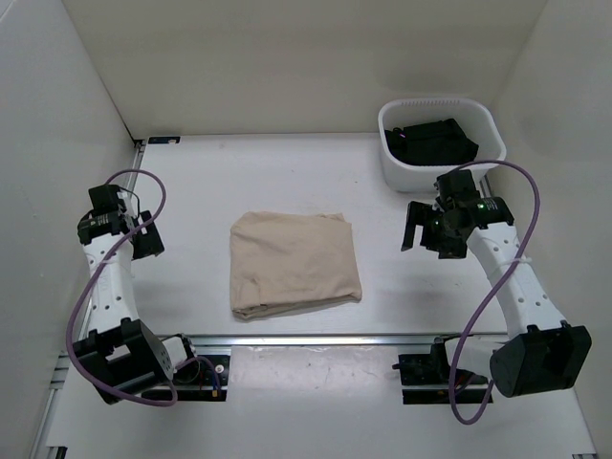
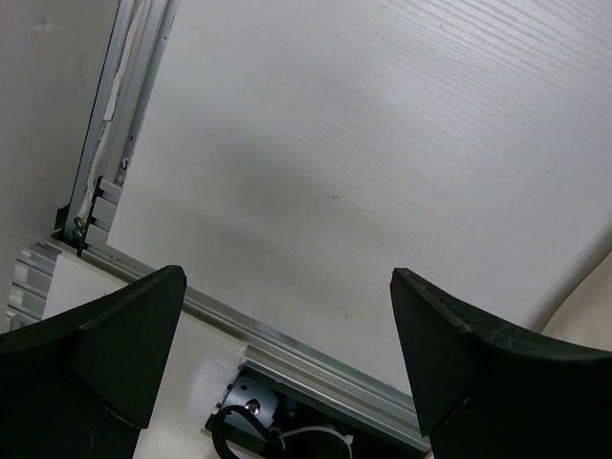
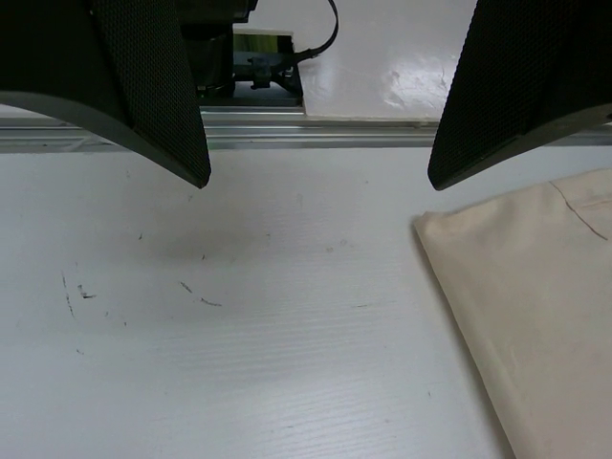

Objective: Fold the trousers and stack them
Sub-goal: Fold the trousers

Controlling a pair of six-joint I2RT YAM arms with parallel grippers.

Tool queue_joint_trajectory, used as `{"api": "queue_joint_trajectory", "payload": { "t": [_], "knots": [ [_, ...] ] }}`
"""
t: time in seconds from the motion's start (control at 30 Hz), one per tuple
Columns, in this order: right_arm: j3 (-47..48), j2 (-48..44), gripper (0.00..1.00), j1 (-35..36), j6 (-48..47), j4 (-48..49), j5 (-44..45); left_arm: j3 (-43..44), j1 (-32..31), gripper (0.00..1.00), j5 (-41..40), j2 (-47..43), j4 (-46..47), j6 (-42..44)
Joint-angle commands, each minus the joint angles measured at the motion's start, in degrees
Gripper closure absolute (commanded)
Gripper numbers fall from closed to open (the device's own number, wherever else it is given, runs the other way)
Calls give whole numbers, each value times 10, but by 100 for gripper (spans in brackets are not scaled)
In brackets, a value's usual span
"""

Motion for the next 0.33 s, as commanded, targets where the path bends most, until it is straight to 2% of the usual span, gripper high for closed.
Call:
{"api": "queue_joint_trajectory", "payload": {
  "t": [0.0, 0.2, 0.3],
  "knots": [
    [-6, -17, 1, -2, -2, 3, 13, 10, 3, 0, 15, -17, 5, 0],
    [-6, -17, 1, -2, -8, 3, 13, 4, 3, 0, 21, -17, 5, 0],
    [-11, -31, 1, -2, -8, 33, 8, 4, 3, 0, 26, -22, 5, 0]
  ]
}}
